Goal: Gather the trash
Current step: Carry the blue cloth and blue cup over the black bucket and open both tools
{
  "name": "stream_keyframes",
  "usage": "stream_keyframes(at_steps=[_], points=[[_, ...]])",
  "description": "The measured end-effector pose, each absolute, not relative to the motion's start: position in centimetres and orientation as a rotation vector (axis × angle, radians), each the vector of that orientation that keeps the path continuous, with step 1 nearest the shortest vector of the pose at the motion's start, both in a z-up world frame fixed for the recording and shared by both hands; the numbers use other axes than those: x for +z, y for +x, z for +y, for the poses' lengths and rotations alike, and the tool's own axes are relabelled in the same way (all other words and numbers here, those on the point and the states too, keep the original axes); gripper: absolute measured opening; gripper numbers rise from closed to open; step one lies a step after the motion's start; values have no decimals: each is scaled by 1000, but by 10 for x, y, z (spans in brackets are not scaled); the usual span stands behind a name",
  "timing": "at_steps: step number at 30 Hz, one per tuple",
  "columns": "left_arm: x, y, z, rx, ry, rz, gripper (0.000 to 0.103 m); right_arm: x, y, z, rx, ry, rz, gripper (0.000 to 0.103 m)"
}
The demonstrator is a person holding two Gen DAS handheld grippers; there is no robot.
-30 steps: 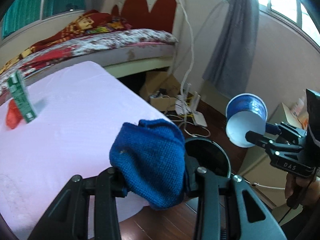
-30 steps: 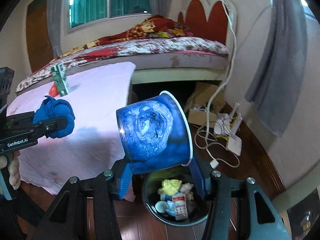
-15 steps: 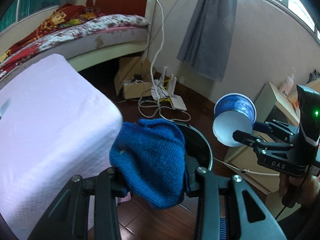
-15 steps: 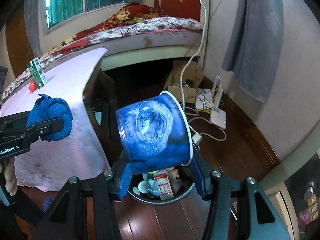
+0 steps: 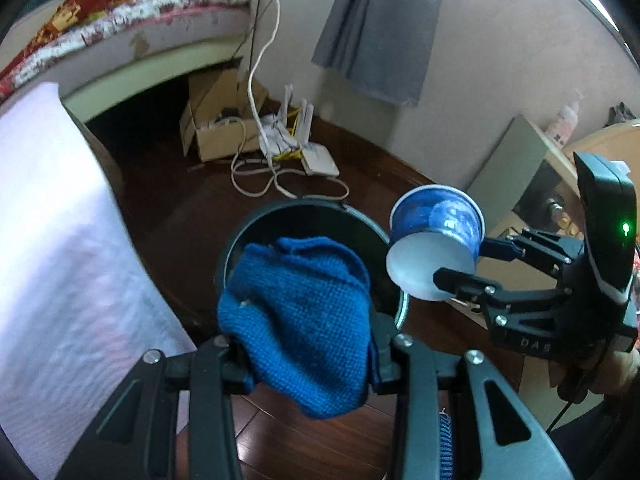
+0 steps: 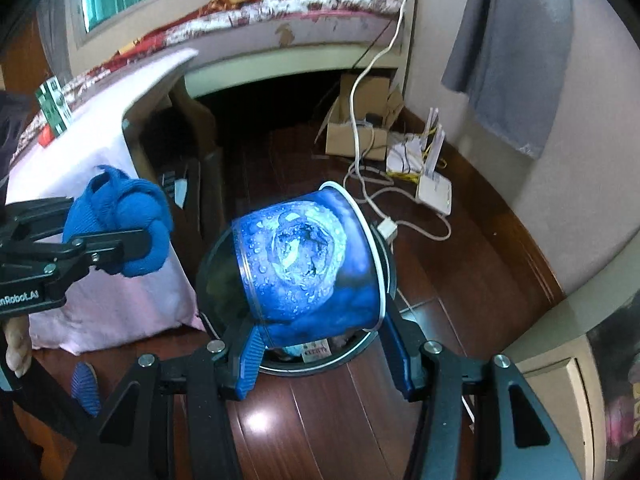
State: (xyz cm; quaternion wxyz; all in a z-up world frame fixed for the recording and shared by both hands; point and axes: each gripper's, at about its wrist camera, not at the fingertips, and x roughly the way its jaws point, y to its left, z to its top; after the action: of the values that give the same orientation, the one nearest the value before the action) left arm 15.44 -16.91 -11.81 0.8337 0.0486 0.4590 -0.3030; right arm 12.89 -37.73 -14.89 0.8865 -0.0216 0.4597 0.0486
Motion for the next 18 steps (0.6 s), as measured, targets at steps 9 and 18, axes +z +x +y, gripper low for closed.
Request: stream_keyframes(at_steps=[9, 18], points=[[-156, 178, -179, -690, 83, 1047, 43, -194, 161, -382, 144, -50, 1034, 55], [-173, 183, -165, -609, -16, 1040, 100, -213, 173, -380, 71, -163, 1032, 98]])
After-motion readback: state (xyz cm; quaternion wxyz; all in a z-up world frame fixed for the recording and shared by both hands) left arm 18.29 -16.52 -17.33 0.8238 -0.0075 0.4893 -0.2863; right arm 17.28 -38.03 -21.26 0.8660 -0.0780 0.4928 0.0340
